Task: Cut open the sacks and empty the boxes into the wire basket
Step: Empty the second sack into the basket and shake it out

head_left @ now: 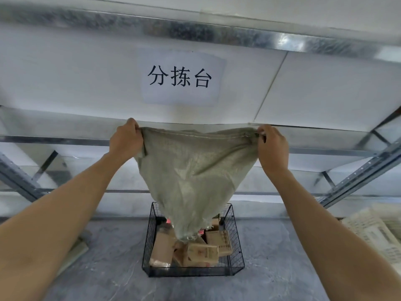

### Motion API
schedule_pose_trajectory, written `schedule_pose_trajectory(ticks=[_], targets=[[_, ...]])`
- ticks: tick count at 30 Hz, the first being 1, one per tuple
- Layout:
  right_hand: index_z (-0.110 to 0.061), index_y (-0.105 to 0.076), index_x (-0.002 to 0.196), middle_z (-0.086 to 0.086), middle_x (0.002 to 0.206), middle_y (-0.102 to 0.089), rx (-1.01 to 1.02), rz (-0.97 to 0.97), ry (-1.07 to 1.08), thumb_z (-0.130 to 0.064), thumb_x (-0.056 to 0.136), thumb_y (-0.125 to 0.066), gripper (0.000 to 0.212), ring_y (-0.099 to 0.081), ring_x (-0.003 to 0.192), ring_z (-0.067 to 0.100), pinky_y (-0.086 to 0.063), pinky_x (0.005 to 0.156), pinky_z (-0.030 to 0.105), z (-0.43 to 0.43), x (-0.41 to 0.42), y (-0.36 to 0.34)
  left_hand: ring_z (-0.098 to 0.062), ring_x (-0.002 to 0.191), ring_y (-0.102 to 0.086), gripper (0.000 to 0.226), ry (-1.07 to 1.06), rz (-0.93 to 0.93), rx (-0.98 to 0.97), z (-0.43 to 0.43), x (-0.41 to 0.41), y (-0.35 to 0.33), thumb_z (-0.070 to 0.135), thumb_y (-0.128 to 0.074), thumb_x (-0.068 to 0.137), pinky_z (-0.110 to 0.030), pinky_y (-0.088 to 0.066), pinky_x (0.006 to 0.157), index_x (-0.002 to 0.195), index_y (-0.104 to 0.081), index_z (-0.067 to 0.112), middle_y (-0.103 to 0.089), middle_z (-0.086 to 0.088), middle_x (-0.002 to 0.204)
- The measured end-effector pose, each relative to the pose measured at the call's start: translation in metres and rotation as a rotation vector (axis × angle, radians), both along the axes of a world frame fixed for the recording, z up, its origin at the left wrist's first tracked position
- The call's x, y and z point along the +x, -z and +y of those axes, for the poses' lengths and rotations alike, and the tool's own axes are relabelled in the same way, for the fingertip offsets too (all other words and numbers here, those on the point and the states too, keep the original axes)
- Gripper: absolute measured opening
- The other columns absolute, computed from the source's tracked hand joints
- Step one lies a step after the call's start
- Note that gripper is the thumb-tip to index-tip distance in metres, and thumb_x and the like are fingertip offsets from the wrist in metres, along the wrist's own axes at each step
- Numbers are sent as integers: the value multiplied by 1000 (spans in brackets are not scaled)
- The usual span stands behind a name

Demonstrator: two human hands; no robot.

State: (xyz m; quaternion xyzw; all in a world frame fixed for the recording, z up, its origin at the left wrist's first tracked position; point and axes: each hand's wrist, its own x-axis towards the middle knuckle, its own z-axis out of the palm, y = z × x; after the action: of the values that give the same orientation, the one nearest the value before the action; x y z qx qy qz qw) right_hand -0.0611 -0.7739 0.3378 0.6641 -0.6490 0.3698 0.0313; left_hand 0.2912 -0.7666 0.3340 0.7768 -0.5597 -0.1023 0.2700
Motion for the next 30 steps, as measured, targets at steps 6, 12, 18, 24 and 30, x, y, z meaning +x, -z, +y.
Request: schedule_pose_trajectory(ticks=[6, 12, 18, 24, 30], targets=[[-8, -61, 109, 9, 109, -62, -125, -105, 186, -12, 98, -37, 26, -59, 86, 29, -40, 68, 33, -2, -7, -31, -34, 75, -51, 19, -89, -30, -263, -4, -3, -32, 16, -32, 97, -43, -44, 69, 102, -47, 6, -54, -14, 84], [-8, -60, 112, 11, 110, -63, 227, -5, 297, -16, 100, -31, 33, -60, 95, 32, -38, 71, 32, -8, -16, -28, -33, 77, -51, 20, 19, -247, 112, -5, -2, -17, 19, -30, 99, -39, -40, 71, 106, -45, 8, -57, -17, 91], [-9, -64, 103, 4, 84, -60, 135, -191, 293, -19, 100, -36, 30, -57, 77, 23, -40, 64, 30, -13, -19, -34, -32, 82, -49, 22, 43, -198, 172, -4, 4, -19, 13, -39, 93, -37, -38, 74, 113, -47, 10, -53, -12, 92], [-6, -62, 83, 7, 73, -58, 47, -330, 299, -25, 99, -43, 31, -52, 67, 21, -39, 60, 28, -13, -25, -47, -34, 85, -54, 15, -14, -89, 111, -1, 16, -38, 20, -53, 84, -34, -40, 73, 87, -62, 10, -61, -13, 87], [-4, -64, 96, 8, 87, -65, 18, -418, 375, -23, 98, -41, 30, -57, 76, 22, -46, 67, 33, -10, -31, -60, -26, 80, -46, 17, -61, 313, -61, -4, 12, -51, 21, -57, 86, -33, -38, 71, 85, -61, 5, -53, -11, 82]])
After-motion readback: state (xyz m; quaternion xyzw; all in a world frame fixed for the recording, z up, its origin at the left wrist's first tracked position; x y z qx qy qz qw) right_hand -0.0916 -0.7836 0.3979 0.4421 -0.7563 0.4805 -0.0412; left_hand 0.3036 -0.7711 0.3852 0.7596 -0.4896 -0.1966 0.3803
